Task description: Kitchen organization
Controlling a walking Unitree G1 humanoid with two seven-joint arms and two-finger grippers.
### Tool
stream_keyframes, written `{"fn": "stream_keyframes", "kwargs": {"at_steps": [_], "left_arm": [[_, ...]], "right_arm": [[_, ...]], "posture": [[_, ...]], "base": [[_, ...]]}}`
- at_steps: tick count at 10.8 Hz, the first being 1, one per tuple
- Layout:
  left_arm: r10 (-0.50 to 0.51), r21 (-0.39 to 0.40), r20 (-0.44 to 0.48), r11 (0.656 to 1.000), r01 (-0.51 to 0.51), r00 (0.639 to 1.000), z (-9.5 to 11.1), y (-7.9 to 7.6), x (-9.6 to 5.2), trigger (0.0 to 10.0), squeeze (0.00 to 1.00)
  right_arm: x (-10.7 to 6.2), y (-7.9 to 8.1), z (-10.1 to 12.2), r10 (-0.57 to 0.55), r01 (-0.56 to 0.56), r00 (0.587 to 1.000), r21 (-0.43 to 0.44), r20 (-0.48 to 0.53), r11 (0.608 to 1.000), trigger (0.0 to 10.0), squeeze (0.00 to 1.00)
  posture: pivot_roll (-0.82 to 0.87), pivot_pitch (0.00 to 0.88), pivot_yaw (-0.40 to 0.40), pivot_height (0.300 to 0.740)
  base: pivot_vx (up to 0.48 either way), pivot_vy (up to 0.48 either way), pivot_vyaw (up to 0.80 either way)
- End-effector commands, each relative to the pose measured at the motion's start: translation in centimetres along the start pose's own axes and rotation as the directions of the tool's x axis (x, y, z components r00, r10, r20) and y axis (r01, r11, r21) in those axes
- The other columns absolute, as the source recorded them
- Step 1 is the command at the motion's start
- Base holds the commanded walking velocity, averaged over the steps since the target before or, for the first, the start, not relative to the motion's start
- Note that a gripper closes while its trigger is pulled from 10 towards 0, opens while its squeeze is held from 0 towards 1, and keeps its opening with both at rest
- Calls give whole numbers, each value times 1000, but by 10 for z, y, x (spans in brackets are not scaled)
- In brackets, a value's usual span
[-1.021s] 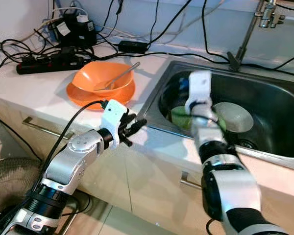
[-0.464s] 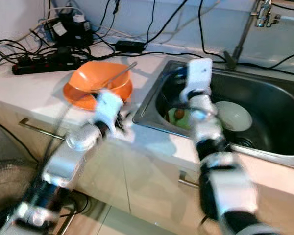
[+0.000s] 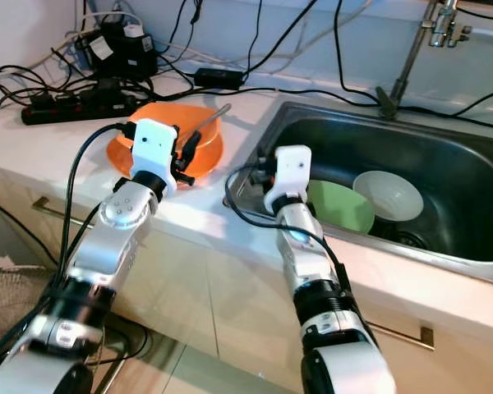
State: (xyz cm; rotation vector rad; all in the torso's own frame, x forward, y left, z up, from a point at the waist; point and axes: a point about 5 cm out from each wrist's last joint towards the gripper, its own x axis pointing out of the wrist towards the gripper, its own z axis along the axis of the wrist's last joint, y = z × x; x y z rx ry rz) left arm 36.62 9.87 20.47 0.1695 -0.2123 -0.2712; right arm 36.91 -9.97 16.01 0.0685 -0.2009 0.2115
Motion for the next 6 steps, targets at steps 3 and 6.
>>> {"fn": "stream_keyframes", "kwargs": {"at_steps": [3, 6], "left_arm": [[36, -80, 21, 996, -34, 999, 7, 5, 12, 10000, 0], [51, -150, -46, 987, -58, 998, -2, 10, 16, 10000, 0]], "right_arm": [[-2, 18, 0, 41, -40, 999, 37, -10, 999, 10000, 0], [-4, 22, 0, 47, -46, 999, 44, -20, 998, 10000, 0]], "posture": [[154, 0, 9, 740], [152, 0, 14, 740]], "base": [[0, 0, 0], [0, 0, 0]]}}
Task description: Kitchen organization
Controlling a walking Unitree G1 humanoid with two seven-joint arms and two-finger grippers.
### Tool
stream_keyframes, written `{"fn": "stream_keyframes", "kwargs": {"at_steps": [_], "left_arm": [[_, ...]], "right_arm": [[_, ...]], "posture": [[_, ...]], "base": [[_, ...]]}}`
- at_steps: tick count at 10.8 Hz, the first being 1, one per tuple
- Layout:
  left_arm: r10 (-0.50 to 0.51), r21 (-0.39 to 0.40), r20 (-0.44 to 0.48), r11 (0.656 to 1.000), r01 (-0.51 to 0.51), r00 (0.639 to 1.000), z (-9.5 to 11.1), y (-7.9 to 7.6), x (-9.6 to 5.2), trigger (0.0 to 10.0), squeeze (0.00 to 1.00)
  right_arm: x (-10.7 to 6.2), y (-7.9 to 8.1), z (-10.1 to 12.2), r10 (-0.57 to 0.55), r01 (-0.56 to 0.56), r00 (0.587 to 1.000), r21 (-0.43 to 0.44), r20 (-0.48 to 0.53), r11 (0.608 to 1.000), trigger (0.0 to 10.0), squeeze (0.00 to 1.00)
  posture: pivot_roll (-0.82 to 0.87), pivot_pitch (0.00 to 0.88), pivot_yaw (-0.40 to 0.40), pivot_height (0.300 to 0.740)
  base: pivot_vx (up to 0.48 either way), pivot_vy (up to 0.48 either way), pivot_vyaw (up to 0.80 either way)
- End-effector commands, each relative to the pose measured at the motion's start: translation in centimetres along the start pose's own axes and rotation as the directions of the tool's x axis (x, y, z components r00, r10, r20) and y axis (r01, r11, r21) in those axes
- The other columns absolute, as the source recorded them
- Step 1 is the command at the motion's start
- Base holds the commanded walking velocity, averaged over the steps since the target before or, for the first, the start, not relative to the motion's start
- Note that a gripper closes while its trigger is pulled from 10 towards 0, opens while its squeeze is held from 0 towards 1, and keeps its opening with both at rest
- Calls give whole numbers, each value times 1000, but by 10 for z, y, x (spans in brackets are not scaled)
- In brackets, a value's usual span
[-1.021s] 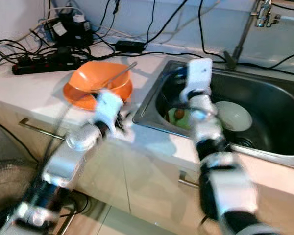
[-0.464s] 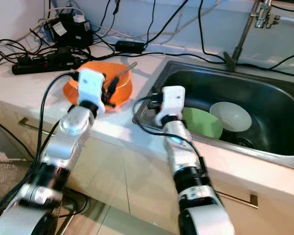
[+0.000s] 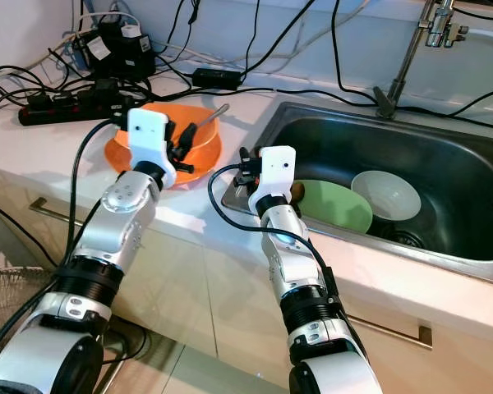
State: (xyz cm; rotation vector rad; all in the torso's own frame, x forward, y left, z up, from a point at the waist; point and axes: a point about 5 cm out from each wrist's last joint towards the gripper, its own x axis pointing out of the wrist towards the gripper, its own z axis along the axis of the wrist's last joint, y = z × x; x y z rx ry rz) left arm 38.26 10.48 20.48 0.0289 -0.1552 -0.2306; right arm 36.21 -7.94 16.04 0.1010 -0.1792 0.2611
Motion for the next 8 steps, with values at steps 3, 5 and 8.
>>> {"fn": "stream_keyframes", "kwargs": {"at_steps": [3, 5, 8], "left_arm": [[57, -61, -60, 996, -61, 997, -6, 15, -1, 10000, 0], [86, -64, -89, 994, -91, 992, -10, 25, -7, 10000, 0], [151, -68, -120, 985, -160, 981, -11, 45, -14, 10000, 0]], "right_arm": [[-1, 1, 1, -1, 1, 1000, 6, -10, 1000, 10000, 0], [-1, 1, 1, 0, 0, 1000, 6, -15, 1000, 10000, 0], [0, 3, 2, 2, -2, 1000, 9, -19, 1000, 10000, 0]], "posture": [[160, 0, 16, 740], [165, 0, 13, 740], [176, 11, 6, 740]], "base": [[0, 0, 0], [0, 0, 0], [0, 0, 0]]}}
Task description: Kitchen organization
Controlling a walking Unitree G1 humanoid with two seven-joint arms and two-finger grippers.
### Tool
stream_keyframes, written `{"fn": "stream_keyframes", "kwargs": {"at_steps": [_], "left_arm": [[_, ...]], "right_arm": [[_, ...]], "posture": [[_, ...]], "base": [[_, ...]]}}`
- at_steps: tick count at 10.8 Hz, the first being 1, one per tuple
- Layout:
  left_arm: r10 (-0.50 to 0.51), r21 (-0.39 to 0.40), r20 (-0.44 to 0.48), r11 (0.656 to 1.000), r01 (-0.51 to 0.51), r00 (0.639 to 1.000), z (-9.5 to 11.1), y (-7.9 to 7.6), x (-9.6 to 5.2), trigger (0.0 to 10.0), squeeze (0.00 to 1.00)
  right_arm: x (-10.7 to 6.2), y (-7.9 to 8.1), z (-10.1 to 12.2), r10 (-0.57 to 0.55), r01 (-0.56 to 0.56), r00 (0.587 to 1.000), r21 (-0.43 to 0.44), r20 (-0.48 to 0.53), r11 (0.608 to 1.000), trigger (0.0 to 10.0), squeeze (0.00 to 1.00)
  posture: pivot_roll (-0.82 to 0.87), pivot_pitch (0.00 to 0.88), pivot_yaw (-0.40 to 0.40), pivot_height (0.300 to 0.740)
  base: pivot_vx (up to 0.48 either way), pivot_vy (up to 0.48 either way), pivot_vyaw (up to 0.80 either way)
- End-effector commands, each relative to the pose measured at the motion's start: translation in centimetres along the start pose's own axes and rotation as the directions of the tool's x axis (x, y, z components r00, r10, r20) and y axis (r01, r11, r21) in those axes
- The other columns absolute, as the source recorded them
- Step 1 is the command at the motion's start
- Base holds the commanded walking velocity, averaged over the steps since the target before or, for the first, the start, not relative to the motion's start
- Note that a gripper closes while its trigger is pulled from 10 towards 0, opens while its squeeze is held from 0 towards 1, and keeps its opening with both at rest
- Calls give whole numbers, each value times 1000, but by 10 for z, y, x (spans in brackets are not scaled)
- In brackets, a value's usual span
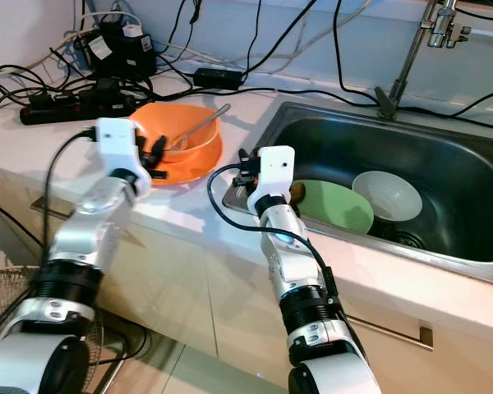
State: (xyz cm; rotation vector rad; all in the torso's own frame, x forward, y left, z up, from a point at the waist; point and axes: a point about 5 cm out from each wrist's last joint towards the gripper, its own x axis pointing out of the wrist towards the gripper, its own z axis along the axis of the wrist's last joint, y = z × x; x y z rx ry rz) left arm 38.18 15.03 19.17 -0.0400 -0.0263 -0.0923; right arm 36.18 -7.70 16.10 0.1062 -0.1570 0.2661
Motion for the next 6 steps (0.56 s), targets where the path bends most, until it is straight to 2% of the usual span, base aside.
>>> {"fn": "stream_keyframes", "kwargs": {"at_steps": [1, 4, 5, 6], "left_arm": [[35, -15, 2, 999, -35, 999, 3, 10, -3, 10000, 0], [100, -3, -8, 995, -100, 995, 5, 32, -7, 10000, 0], [108, -2, -3, 994, -108, 994, 6, 35, -7, 10000, 0], [105, 24, 45, 994, -106, 993, 17, 36, -6, 10000, 0]], "right_arm": [[0, 0, 2, 0, 0, 1000, 0, 2, 1000, 10000, 0], [1, -1, 2, -3, 3, 1000, -1, -2, 1000, 10000, 0], [0, -1, 2, -4, 4, 1000, -1, -3, 1000, 10000, 0], [0, -1, 1, -7, 7, 1000, -1, -5, 1000, 10000, 0]], "posture": [[176, 11, 6, 740], [178, 20, 3, 740], [178, 20, 3, 740], [179, 21, 4, 740]], "base": [[0, 0, 0], [0, 0, 0], [0, 0, 0], [0, 0, 0]]}}
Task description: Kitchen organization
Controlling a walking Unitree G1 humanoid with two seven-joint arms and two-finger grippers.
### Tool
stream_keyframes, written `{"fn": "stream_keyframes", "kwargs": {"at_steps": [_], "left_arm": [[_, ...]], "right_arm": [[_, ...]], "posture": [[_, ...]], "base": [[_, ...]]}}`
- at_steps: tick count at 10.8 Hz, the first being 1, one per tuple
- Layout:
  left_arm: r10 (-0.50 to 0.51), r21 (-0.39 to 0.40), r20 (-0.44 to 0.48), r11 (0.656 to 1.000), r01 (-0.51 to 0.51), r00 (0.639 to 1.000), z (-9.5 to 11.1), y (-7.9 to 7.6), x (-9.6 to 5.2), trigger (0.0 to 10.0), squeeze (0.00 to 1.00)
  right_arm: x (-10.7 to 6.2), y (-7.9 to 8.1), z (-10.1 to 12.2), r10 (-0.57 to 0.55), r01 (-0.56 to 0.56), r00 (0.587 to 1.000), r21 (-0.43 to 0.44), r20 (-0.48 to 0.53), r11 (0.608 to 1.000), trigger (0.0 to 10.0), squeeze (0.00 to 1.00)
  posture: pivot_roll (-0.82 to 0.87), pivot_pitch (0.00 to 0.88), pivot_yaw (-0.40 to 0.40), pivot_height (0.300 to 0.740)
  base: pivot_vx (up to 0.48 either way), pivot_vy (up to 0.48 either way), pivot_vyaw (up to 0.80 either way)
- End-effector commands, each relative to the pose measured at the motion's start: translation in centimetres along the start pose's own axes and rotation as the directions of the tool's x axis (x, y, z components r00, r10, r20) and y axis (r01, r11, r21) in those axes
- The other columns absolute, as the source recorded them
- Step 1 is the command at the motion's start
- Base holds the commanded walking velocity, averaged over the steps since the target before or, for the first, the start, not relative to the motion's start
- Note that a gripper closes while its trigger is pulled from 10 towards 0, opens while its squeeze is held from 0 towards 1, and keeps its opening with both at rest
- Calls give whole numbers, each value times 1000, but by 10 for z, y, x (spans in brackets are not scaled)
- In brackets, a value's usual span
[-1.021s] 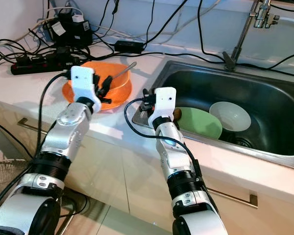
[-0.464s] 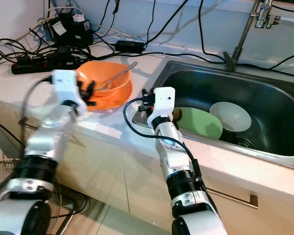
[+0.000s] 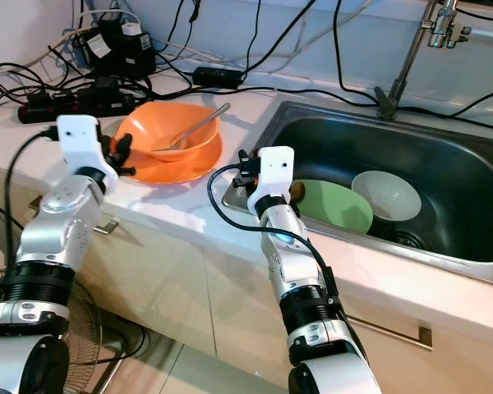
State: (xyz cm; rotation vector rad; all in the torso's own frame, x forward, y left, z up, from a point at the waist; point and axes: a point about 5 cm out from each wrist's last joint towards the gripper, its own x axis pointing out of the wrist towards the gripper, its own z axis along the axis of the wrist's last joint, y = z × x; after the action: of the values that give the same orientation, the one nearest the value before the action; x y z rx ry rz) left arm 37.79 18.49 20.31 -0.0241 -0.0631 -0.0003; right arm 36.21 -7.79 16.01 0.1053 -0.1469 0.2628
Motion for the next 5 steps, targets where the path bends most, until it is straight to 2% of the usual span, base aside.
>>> {"fn": "stream_keyframes", "kwargs": {"at_steps": [1, 2, 3, 5], "left_arm": [[-77, 15, 81, 997, 76, 994, 17, -16, 1, 10000, 0], [-149, 4, 100, 989, 150, 984, 19, -32, 0, 10000, 0], [-184, 9, 88, 983, 184, 979, 14, -42, 1, 10000, 0], [-249, -42, 53, 967, 251, 967, 7, -53, 3, 10000, 0]], "right_arm": [[0, 0, 2, -5, 5, 1000, 0, 4, 1000, 10000, 0], [0, 0, 2, -7, 7, 1000, 0, 4, 1000, 10000, 0], [0, 0, 2, -8, 8, 1000, -1, 4, 1000, 10000, 0], [0, -2, 2, -13, 13, 1000, -3, 2, 1000, 10000, 0]], "posture": [[179, 21, 4, 740], [177, 22, 4, 740], [172, 22, 6, 740], [170, 21, 7, 740]], "base": [[0, 0, 0], [0, 0, 0], [0, 0, 0], [0, 0, 0]]}}
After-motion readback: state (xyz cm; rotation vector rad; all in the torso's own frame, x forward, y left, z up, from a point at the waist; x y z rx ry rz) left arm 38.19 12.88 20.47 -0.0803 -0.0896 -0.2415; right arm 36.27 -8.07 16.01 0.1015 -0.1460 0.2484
